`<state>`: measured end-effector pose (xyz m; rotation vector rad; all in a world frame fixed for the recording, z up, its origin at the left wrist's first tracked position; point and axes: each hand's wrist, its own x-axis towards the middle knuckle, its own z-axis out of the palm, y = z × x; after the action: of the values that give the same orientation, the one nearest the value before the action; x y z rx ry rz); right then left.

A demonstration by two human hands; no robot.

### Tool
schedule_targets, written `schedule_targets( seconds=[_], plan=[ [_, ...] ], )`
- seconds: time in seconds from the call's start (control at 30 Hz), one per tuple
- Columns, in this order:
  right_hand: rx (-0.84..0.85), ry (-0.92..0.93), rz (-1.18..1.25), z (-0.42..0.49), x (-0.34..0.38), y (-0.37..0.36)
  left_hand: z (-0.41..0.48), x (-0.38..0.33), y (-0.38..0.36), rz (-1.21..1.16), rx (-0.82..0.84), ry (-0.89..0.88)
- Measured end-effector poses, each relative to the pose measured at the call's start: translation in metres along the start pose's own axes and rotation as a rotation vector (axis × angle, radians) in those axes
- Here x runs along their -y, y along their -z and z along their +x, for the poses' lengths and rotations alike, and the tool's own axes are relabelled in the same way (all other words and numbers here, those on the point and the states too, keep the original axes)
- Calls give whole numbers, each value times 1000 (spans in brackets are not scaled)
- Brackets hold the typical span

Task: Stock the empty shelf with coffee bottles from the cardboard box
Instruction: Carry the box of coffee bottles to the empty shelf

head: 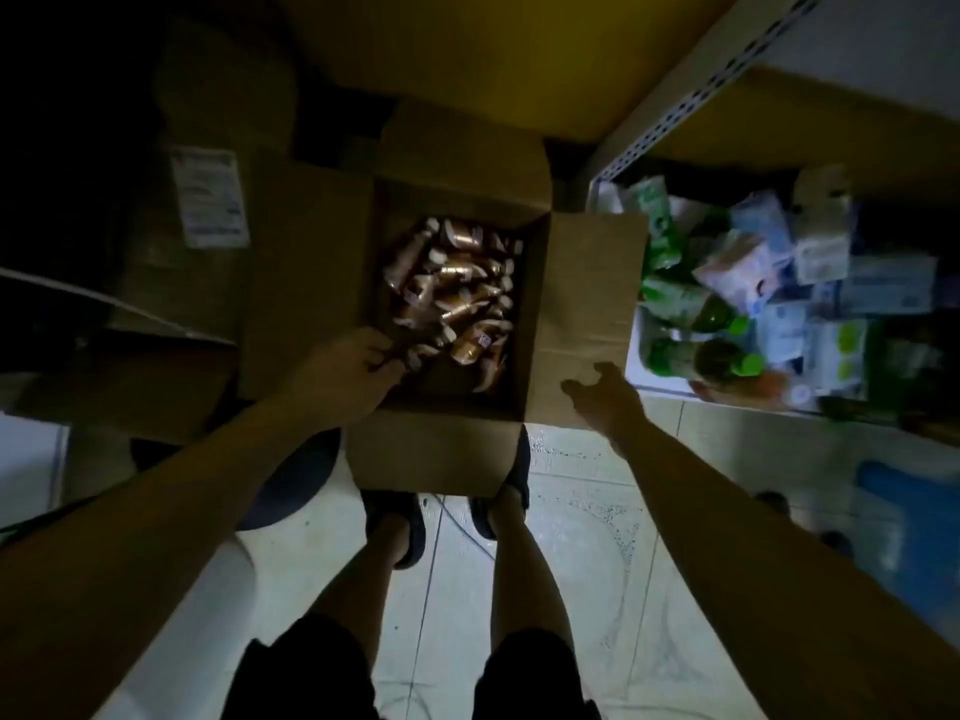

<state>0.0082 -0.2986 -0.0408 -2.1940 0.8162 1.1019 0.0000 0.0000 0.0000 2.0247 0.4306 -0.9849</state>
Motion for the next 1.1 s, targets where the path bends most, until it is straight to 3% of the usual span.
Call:
schedule_targets(
  seconds=[0.23,0.4,0.53,0.63,0.83,1.1],
  plan=[
    [-220,-3,-48,100,-18,-7,63,10,-76,9,22,-72],
    [-207,-155,143,125,-38,6,91,22,-87,58,-77,-44],
    [-204,-92,150,111,-46,9,89,33,-83,13,-121,-5],
    [-186,54,80,87,-28,-1,75,33,-80,-15,-104,-23],
    [-46,125,-202,66,25,-42,82,53,-35,53,-126,49],
    [-14,93,-378,71,63,-75,112,116,54,75,-425,305]
  ],
)
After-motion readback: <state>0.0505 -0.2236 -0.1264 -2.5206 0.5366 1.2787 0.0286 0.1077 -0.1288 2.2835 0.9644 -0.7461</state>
